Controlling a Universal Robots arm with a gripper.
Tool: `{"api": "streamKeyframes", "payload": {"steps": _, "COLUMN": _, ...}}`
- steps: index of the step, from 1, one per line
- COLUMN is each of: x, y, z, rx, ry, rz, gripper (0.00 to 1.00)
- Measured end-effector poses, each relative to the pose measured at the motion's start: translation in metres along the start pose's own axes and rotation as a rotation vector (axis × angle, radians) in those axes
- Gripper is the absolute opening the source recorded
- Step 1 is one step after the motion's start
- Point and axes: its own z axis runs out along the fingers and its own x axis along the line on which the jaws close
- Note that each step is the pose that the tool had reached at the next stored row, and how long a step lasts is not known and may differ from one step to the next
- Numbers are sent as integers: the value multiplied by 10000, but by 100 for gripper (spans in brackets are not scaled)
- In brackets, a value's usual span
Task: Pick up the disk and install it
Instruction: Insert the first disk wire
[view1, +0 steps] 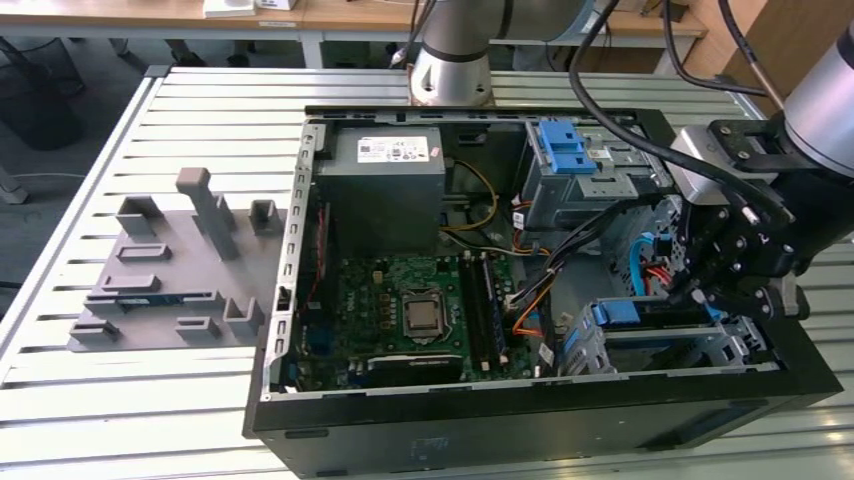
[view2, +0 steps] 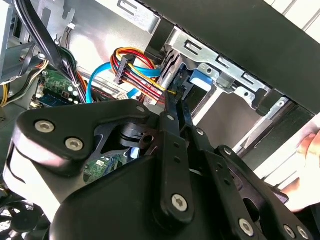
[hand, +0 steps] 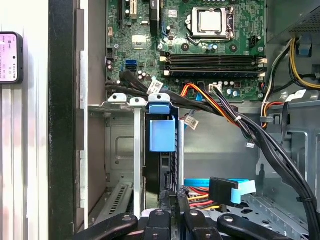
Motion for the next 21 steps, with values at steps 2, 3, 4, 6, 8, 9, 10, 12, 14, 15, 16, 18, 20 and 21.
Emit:
{"api": "streamKeyframes", "payload": {"steps": 2, "x": 1, "y": 0, "z": -7, "rx": 0, "ry": 1, "rz": 1, "gripper": 17}}
{"api": "streamKeyframes", "payload": {"steps": 3, "x": 1, "y": 0, "z": -13, "rx": 0, "ry": 4, "rz": 1, "gripper": 17}}
{"api": "streamKeyframes", "payload": {"steps": 4, "x": 0, "y": 0, "z": -16, "rx": 0, "ry": 0, "rz": 1, "gripper": 17}}
{"api": "streamKeyframes", "payload": {"steps": 6, "x": 0, "y": 0, "z": -19, "rx": 0, "ry": -1, "rz": 1, "gripper": 17}}
{"api": "streamKeyframes", "payload": {"steps": 8, "x": 3, "y": 0, "z": -21, "rx": 0, "ry": 2, "rz": 1, "gripper": 17}}
{"api": "streamKeyframes", "payload": {"steps": 9, "x": 4, "y": 0, "z": -20, "rx": 0, "ry": 1, "rz": 1, "gripper": 17}}
{"api": "streamKeyframes", "payload": {"steps": 10, "x": 7, "y": 0, "z": -18, "rx": 0, "ry": 0, "rz": 1, "gripper": 17}}
{"api": "streamKeyframes", "payload": {"steps": 12, "x": 9, "y": 0, "z": -12, "rx": 0, "ry": 1, "rz": 1, "gripper": 17}}
{"api": "streamKeyframes", "payload": {"steps": 14, "x": 9, "y": 0, "z": -9, "rx": 0, "ry": 2, "rz": 1, "gripper": 17}}
{"api": "streamKeyframes", "payload": {"steps": 15, "x": 9, "y": 0, "z": -8, "rx": 0, "ry": 1, "rz": 0, "gripper": 17}}
{"api": "streamKeyframes", "payload": {"steps": 16, "x": 9, "y": 0, "z": -5, "rx": 0, "ry": 0, "rz": 1, "gripper": 17}}
{"api": "streamKeyframes", "payload": {"steps": 18, "x": 9, "y": 0, "z": -1, "rx": 0, "ry": 1, "rz": 1, "gripper": 17}}
{"api": "streamKeyframes", "payload": {"steps": 20, "x": 9, "y": 0, "z": 4, "rx": 0, "ry": 1, "rz": 1, "gripper": 17}}
{"api": "streamKeyframes", "payload": {"steps": 21, "x": 10, "y": 0, "z": 6, "rx": -1, "ry": 2, "rz": 0, "gripper": 17}}
